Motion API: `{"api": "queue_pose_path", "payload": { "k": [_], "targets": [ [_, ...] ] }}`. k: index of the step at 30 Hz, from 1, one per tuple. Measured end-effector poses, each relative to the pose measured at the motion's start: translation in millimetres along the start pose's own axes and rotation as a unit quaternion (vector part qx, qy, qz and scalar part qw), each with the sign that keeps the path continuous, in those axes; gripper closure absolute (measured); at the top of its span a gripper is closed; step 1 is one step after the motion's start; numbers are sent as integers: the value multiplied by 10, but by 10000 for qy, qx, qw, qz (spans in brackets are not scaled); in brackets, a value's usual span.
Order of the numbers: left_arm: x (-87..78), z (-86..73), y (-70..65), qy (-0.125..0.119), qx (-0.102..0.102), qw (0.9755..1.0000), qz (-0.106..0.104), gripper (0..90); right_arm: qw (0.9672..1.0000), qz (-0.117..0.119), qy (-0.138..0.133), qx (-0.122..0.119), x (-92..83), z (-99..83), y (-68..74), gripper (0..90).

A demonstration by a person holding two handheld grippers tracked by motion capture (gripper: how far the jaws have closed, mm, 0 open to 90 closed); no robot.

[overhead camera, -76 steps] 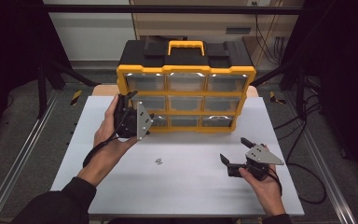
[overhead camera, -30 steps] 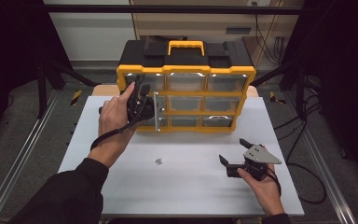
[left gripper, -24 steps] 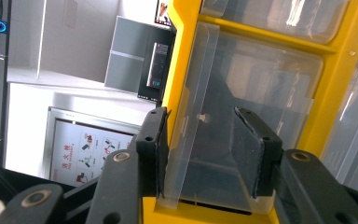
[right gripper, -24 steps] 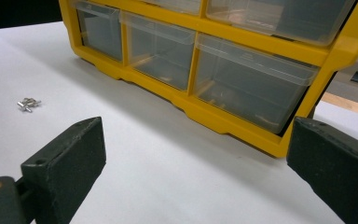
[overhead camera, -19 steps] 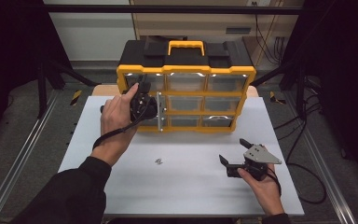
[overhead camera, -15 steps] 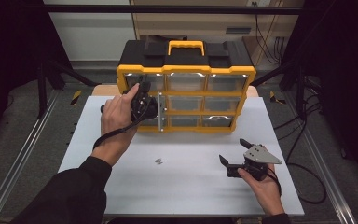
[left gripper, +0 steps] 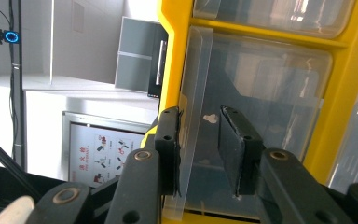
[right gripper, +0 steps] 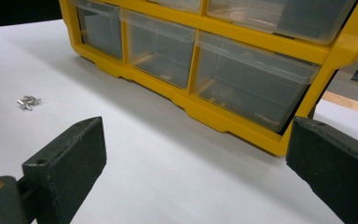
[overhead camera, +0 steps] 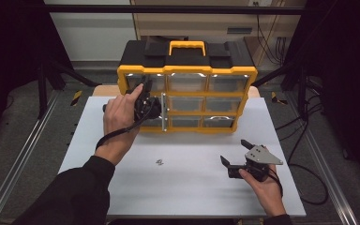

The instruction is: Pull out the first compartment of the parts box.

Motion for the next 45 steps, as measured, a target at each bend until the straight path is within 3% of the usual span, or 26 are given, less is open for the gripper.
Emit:
{"api": "queue_pose_path", "payload": {
  "k": [17,18,21,25,26,30,45],
  "targets": [
    [22,0,-20,50,66,9999,85,696,10000,11,12,1,0,-1,0,50],
    [37,-4,-29,-45,70,9999,140,696,10000,9,14,-1,1,-2,-1,50],
    [28,1,-31,47,89,9998,141,696,10000,3,21,-5,2,-4,-3,50],
    [26,-1,-32,57,68,9998,165,708,10000,4,30,-8,3,-5,-3,51],
    [39,-5,-30,-52,-10,9998,186,718,10000,2,27,-12,3,-5,-2,52],
    [26,7,-11,59,-67,9998,188,762,10000,6,21,-21,7,-5,0,52],
    [31,11,-16,68,-57,9996,257,793,10000,11,35,-6,6,-7,3,53]
  ]
}}
Point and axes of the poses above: each handheld gripper's, and its own axes: x roughly forward along the jaws, z roughly out of its top, y roughly to its left, the point moved 2 cm from there along x, roughly forward along the jaws, and after that the axes turned 10 degrees about -x, right-handed, at the moved point
